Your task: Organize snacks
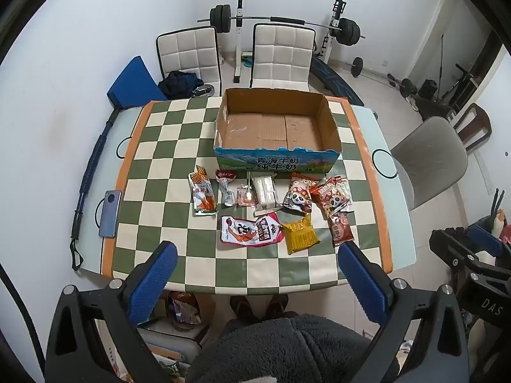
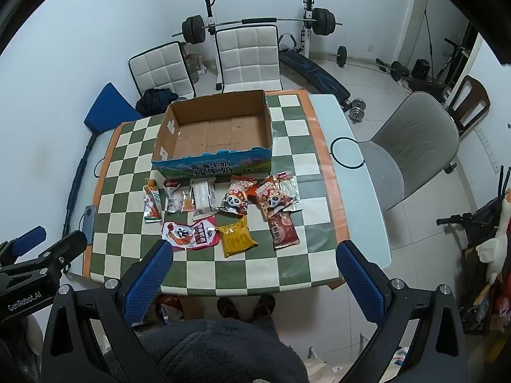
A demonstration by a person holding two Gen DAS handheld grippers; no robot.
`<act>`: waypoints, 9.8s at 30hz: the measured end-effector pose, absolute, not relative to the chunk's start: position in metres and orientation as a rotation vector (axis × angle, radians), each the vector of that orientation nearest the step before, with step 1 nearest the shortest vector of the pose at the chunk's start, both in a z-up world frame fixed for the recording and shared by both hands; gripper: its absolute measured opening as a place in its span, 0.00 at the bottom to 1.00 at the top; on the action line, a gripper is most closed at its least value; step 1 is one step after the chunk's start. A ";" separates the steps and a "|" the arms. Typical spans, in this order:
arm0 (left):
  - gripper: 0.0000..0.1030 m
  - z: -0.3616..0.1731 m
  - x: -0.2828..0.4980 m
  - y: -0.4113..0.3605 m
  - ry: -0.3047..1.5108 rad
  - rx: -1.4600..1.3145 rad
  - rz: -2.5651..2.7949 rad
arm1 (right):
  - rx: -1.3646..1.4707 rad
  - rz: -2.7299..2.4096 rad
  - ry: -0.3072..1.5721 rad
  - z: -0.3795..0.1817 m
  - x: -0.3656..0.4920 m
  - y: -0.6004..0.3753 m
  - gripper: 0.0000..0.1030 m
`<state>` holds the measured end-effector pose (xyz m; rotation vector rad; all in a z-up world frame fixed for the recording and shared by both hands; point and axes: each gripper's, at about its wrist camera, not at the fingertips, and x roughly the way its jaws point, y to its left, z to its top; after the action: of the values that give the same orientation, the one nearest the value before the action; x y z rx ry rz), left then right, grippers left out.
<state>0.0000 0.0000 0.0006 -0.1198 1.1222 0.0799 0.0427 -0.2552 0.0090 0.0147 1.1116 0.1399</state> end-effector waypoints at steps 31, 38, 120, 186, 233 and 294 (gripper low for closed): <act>1.00 0.001 -0.001 -0.001 1.117 -0.120 0.080 | 0.013 0.138 1.107 0.010 0.041 -0.254 1.00; 1.00 0.001 -0.001 0.000 1.116 -0.121 0.080 | 0.013 0.138 1.106 0.010 0.041 -0.255 1.00; 0.94 -0.205 0.117 0.109 1.421 -0.336 0.369 | 0.195 0.212 1.489 -0.267 0.195 -0.220 1.00; 0.28 -0.336 0.223 0.114 1.607 -0.285 0.222 | 0.085 0.369 1.569 -0.354 0.249 -0.048 0.46; 0.23 -0.289 0.535 0.033 1.704 -0.377 -0.115 | 0.088 0.392 1.540 -0.317 0.532 -0.085 0.46; 0.80 -0.184 0.289 0.057 1.445 -0.301 0.113 | 0.168 0.292 1.372 -0.204 0.320 -0.173 0.92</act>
<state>0.2890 0.0569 -0.1843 -0.3009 1.4454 0.1128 0.3196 -0.1731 -0.2042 0.1679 1.3720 0.2915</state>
